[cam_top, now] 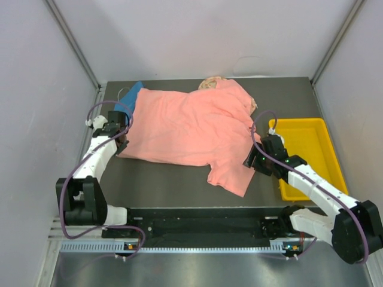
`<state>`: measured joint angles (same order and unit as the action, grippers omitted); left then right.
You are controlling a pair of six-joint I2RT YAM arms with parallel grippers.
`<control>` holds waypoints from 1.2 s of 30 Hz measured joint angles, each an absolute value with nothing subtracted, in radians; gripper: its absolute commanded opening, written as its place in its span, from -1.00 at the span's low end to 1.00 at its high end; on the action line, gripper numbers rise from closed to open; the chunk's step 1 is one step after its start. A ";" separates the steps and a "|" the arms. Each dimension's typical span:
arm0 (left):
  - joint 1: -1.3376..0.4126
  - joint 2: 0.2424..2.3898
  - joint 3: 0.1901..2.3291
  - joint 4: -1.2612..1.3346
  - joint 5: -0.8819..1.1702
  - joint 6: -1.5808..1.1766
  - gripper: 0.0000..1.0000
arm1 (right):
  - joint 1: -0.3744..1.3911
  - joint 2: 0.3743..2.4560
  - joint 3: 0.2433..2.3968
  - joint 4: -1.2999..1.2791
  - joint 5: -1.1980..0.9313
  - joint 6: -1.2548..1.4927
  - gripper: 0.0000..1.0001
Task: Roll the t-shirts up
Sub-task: Flatten out the T-shirt at the center of the board.
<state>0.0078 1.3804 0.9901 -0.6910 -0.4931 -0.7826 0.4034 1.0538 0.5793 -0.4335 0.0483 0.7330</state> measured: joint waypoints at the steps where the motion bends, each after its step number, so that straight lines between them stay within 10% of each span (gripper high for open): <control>1: 0.009 1.370 0.982 -0.689 -0.496 -0.782 -1.00 | 0.403 1.059 0.587 -0.434 0.051 0.733 0.26; 36: 0.066 1.268 0.894 -0.618 -0.479 -0.710 -1.00 | 0.404 1.279 0.616 -0.329 0.214 0.807 -0.07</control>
